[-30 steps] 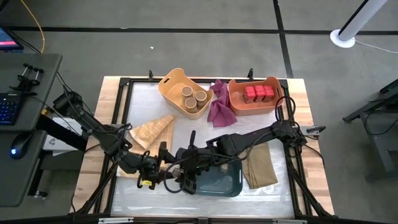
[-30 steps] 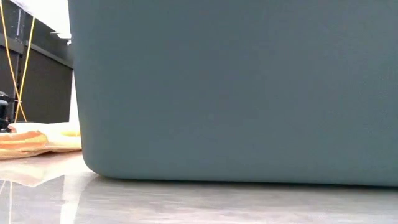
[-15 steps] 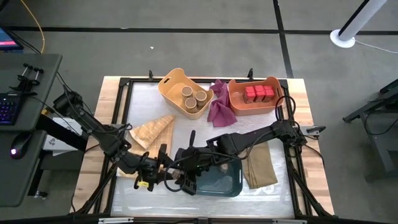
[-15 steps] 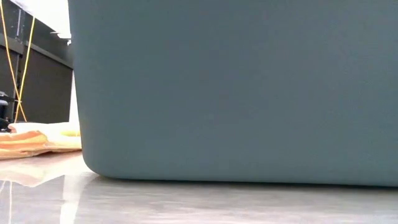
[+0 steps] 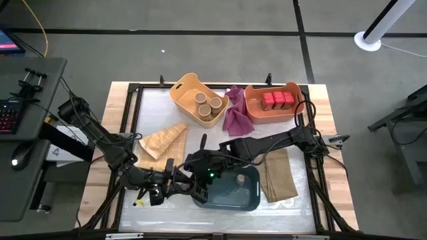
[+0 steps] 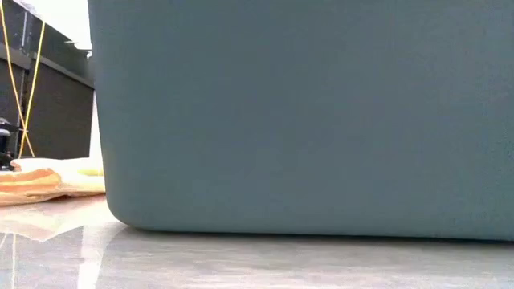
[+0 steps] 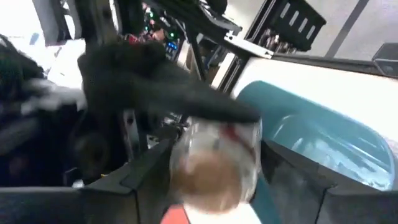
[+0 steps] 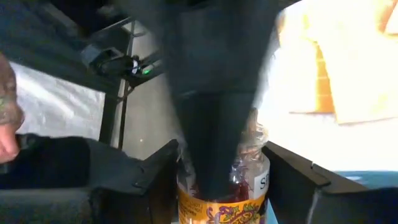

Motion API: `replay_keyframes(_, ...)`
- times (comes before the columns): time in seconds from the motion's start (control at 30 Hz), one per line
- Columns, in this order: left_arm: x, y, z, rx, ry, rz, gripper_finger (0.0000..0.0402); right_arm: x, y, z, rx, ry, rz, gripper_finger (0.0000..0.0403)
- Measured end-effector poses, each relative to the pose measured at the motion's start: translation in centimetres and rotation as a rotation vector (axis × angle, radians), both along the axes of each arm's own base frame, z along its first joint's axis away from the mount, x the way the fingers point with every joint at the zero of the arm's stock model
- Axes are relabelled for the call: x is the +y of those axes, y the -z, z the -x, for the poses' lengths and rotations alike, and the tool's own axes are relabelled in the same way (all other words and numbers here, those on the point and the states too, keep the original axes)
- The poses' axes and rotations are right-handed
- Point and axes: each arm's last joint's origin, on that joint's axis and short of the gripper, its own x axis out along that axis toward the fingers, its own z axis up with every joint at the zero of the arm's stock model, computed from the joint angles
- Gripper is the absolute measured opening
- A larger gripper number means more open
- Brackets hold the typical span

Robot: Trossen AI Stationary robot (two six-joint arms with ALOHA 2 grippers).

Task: Sort spices by type
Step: Put the transparent seasoning bottle into the blue bin

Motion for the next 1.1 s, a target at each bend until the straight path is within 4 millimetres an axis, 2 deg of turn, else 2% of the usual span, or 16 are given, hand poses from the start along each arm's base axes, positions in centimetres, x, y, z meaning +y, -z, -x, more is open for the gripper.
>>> replay_keyframes(0.17, -0.4, -0.4, 0.3, -0.009, 0.010, 0.009, 0.0241, -0.6, 0.0, -0.3, -0.011, 0.006, -0.008, 0.0198)
replay_keyframes(0.53, -0.4, -0.4, 0.3, 0.004, 0.000, 0.071, 0.0243, -0.6, -0.2, -0.4, -0.014, -0.056, -0.061, 0.0199)
replay_keyframes(0.73, 0.4, -0.2, -0.5, 0.060, -0.012, 0.254, 0.0243, -0.2, -0.3, -0.3, -0.019, -0.128, -0.103, 0.0193)
replay_keyframes(1.1, 0.6, -0.5, -0.9, 0.035, 0.034, 0.246, 0.0243, 0.0, -0.5, -0.3, -0.034, -0.136, -0.111, 0.0199)
